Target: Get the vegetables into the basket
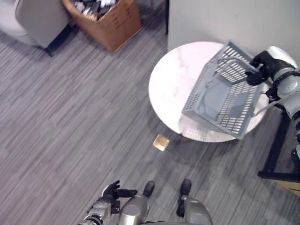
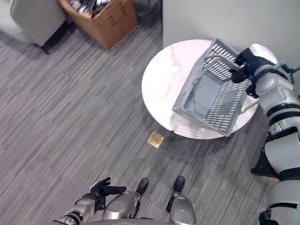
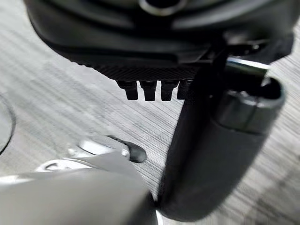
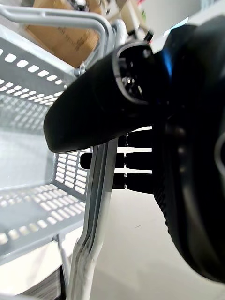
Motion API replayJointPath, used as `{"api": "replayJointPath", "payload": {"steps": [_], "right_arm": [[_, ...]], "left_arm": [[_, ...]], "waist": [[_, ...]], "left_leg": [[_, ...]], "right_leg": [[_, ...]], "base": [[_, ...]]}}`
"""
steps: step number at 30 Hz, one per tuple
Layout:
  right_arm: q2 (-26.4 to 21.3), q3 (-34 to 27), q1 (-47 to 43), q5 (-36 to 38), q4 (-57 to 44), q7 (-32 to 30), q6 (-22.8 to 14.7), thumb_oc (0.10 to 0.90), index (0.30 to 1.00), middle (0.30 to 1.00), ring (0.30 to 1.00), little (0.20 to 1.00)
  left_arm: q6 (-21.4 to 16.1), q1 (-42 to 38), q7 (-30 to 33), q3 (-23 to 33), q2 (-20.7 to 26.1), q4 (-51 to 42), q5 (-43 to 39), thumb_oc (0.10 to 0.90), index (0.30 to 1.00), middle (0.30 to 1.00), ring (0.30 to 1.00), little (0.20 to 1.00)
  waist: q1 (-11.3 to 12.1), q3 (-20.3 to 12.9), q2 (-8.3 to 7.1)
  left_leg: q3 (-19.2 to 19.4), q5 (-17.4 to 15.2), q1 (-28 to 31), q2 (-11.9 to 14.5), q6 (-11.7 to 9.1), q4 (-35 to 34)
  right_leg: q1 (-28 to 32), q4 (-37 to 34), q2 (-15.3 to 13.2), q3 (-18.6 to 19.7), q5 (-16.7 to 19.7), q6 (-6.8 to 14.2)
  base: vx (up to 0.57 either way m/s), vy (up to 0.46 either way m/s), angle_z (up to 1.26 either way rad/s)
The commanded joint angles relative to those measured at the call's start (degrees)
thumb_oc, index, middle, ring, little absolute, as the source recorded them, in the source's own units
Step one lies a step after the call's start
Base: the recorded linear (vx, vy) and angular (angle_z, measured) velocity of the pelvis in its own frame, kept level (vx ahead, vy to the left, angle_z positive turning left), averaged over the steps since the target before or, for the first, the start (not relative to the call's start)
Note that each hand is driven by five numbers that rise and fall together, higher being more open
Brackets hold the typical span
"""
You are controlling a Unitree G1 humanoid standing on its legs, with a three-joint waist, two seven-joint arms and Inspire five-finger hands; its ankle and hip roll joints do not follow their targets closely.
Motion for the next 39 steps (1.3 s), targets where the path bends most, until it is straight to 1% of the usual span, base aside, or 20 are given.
{"api": "replayJointPath", "payload": {"steps": [1,5,6,10,11,14,15,16,17,21,22,23,25,28,31,35,36,37,38,39], "right_arm": [[-4.94,1.32,-3.92,-0.02,-3.25,-2.06,-1.76,0.4,0.3,0.3,0.3,0.3],[-5.05,3.04,-3.87,0.93,-9.27,0.79,-1.45,0.4,0.3,0.3,0.3,0.3],[-5.06,3.04,-3.86,0.93,-9.3,0.79,-1.43,0.4,0.3,0.3,0.3,0.3],[-5.36,3.0,-2.25,2.81,-14.21,2.98,-1.33,0.4,0.3,0.3,0.3,0.3],[-5.9,3.4,-1.09,3.37,-17.39,4.18,-1.35,0.4,0.3,0.3,0.3,0.3],[-6.68,2.41,1.64,4.11,-21.19,5.46,-1.37,0.4,0.3,0.3,0.3,0.3],[-7.2,1.56,3.44,4.51,-22.92,5.83,-1.22,0.4,0.3,0.3,0.3,0.3],[-8.14,-1.18,7.89,5.83,-27.13,6.58,-1.34,0.4,0.3,0.3,0.3,0.3],[-8.19,-1.38,8.11,5.8,-27.24,6.6,-1.3,0.4,0.3,0.3,0.3,0.3],[-9.64,-7.34,18.14,7.9,-35.18,8.56,-1.5,0.4,0.3,0.3,0.3,0.3],[-9.62,-8.5,20.0,8.03,-36.06,8.8,-1.57,0.4,0.3,0.3,0.3,0.3],[-9.67,-10.72,24.11,8.12,-37.62,9.46,-1.64,0.4,0.3,0.3,0.3,0.3],[-9.99,-12.18,26.32,8.36,-38.77,10.07,-1.43,0.4,0.3,0.3,0.3,0.3],[-9.18,-17.29,34.36,7.78,-39.84,10.4,-1.37,0.4,0.3,0.3,0.3,0.3],[-6.48,-22.57,43.68,6.5,-38.18,10.36,-1.02,0.4,0.3,0.3,0.3,0.3],[-1.73,-26.27,51.24,3.2,-32.92,9.6,-0.22,0.4,0.3,0.3,0.3,0.3],[2.45,-27.9,54.81,2.1,-28.3,8.13,-0.06,0.4,0.3,0.3,0.3,0.3],[4.32,-28.27,55.91,0.71,-25.48,7.42,0.37,0.4,0.3,0.3,0.3,0.3],[9.29,-28.48,57.29,-0.97,-18.44,4.94,0.89,0.4,0.3,0.3,0.3,0.3],[11.18,-27.95,57.51,-2.53,-15.01,4.37,1.06,0.4,0.3,0.3,0.3,0.3]], "left_arm": [[1.5,8.48,-0.83,-4.24,1.63,4.52,3.39,0.9,1.0,1.0,1.0,1.0],[1.93,7.87,-1.01,-3.4,1.67,5.2,4.46,0.9,1.0,1.0,1.0,1.0],[1.93,7.87,-1.01,-3.4,1.66,5.2,4.47,0.9,1.0,1.0,1.0,1.0],[2.09,7.86,-1.5,-2.97,1.45,5.2,4.77,0.9,1.0,1.0,1.0,1.0],[2.07,7.54,-1.59,-2.81,1.34,5.37,5.26,0.9,1.0,1.0,1.0,1.0],[2.33,7.34,-1.76,-2.55,1.31,5.52,5.95,0.9,1.0,1.0,1.0,1.0],[2.37,7.21,-1.76,-2.41,1.27,5.46,6.24,0.9,1.0,1.0,1.0,1.0],[2.31,7.0,-1.91,-2.36,0.97,5.11,6.73,0.9,1.0,1.0,1.0,1.0],[2.31,7.01,-1.91,-2.42,1.03,5.11,6.73,0.9,1.0,1.0,1.0,1.0],[2.3,6.88,-2.23,-2.22,0.37,4.33,8.23,0.9,1.0,1.0,1.0,1.0],[2.25,6.94,-2.4,-2.32,0.2,4.13,8.55,0.9,1.0,1.0,1.0,1.0],[2.19,6.82,-2.57,-2.46,-0.17,3.69,9.51,0.9,1.0,1.0,1.0,1.0],[2.16,6.88,-2.63,-2.48,-0.16,3.55,9.86,0.9,1.0,1.0,1.0,1.0],[2.23,6.76,-2.99,-2.69,-0.63,2.97,10.57,0.9,1.0,1.0,1.0,1.0],[2.25,6.76,-3.15,-2.68,-0.86,2.38,11.13,0.9,1.0,1.0,1.0,1.0],[2.5,6.58,-3.16,-2.46,-0.73,2.51,11.89,0.9,1.0,1.0,1.0,1.0],[2.75,6.43,-3.0,-2.18,-0.96,2.79,11.98,0.9,1.0,1.0,1.0,1.0],[2.87,6.43,-3.07,-2.21,-0.96,2.73,12.09,0.9,1.0,1.0,1.0,1.0],[2.98,6.27,-2.75,-2.24,-1.06,2.65,11.95,0.9,1.0,1.0,1.0,1.0],[3.13,6.24,-2.72,-2.19,-0.9,2.8,11.97,0.9,1.0,1.0,1.0,1.0]], "waist": [[0.2,-9.74,-3.28],[-1.29,-12.03,-4.22],[-1.2,-12.02,-4.21],[-2.36,-13.3,-4.59],[-3.04,-13.78,-4.63],[-3.51,-14.12,-4.62],[-3.83,-14.23,-4.56],[-4.88,-14.37,-4.26],[-4.79,-14.36,-4.31],[-6.37,-14.48,-3.53],[-6.5,-14.46,-3.44],[-7.13,-14.37,-2.99],[-7.37,-14.35,-2.84],[-8.31,-14.2,-2.29],[-9.18,-13.91,-1.75],[-9.38,-13.67,-1.34],[-9.51,-13.58,-1.28],[-9.56,-13.43,-1.19],[-9.47,-13.33,-1.11],[-9.37,-13.24,-1.17]], "left_leg": [[2.11,2.25,-1.46,1.0,1.26,-4.89],[6.56,0.5,0.96,1.22,2.55,-4.89],[6.65,0.48,0.99,1.23,2.56,-4.89],[10.13,-0.53,2.22,1.4,2.97,-4.89],[12.12,-0.86,2.59,1.47,3.03,-4.89],[13.51,-1.14,3.04,1.58,3.05,-4.89],[13.94,-1.25,3.26,1.62,3.07,-4.89],[14.9,-1.57,3.75,1.61,3.16,-4.89],[14.94,-1.59,3.78,1.62,3.16,-4.89],[17.69,-2.18,4.41,1.76,3.43,-4.89],[18.23,-2.27,4.57,1.78,3.49,-4.89],[19.52,-2.47,4.79,1.84,3.53,-4.89],[19.89,-2.53,4.84,1.84,3.53,-4.89],[20.67,-2.68,5.03,1.88,3.54,-4.89],[20.97,-2.74,5.2,1.92,3.63,-4.89],[20.85,-2.76,5.19,2.01,3.64,-4.89],[20.51,-2.77,5.15,1.95,3.72,-4.89],[20.4,-2.74,5.2,1.95,3.76,-4.89],[20.14,-2.73,5.22,1.86,3.88,-4.89],[19.95,-2.73,5.27,1.88,3.9,-4.89]], "right_leg": [[-0.75,8.77,2.03,4.78,-8.93,1.0],[0.1,6.79,2.7,9.41,-7.13,1.71],[0.1,6.77,2.72,9.5,-7.11,1.71],[0.52,4.53,3.2,12.78,-5.44,2.21],[0.47,3.62,3.48,14.19,-4.74,2.59],[0.7,3.17,3.68,15.15,-4.46,2.72],[0.72,3.09,3.71,15.46,-4.38,2.72],[0.86,2.85,3.86,16.36,-4.2,2.81],[0.88,2.84,3.87,16.4,-4.19,2.81],[0.43,2.24,4.48,19.03,-3.51,3.06],[0.36,2.09,4.61,19.55,-3.33,3.14],[0.13,1.75,4.9,20.56,-3.04,3.34],[0.12,1.6,5.01,20.92,-2.94,3.41],[0.32,1.09,5.16,21.46,-2.72,3.55],[0.49,0.83,5.31,21.83,-2.58,3.61],[0.82,0.49,5.18,21.4,-2.68,3.41],[1.11,0.24,5.11,21.17,-2.7,3.34],[1.3,0.22,5.09,21.07,-2.77,3.3],[1.5,0.13,5.09,20.96,-2.71,3.23],[1.71,-0.02,5.05,20.72,-2.75,3.17]], "base": [[0.03,0.028,-0.42],[0.0,0.03,-0.69],[0.0,0.012,-0.62],[-0.02,0.016,-0.43],[-0.04,0.011,-0.69],[-0.02,0.0,-0.6],[-0.02,0.002,-0.21],[-0.01,0.005,-0.15],[-0.02,0.004,-0.19],[-0.02,-0.001,-0.32],[-0.02,-0.006,-0.24],[-0.01,-0.008,-0.39],[-0.01,-0.003,-0.53],[0.0,-0.002,-0.31],[0.0,-0.008,-0.04],[0.0,-0.007,-0.02],[0.0,-0.024,0.09],[0.0,-0.034,0.1],[0.01,-0.03,0.06],[0.02,-0.033,0.04]]}}
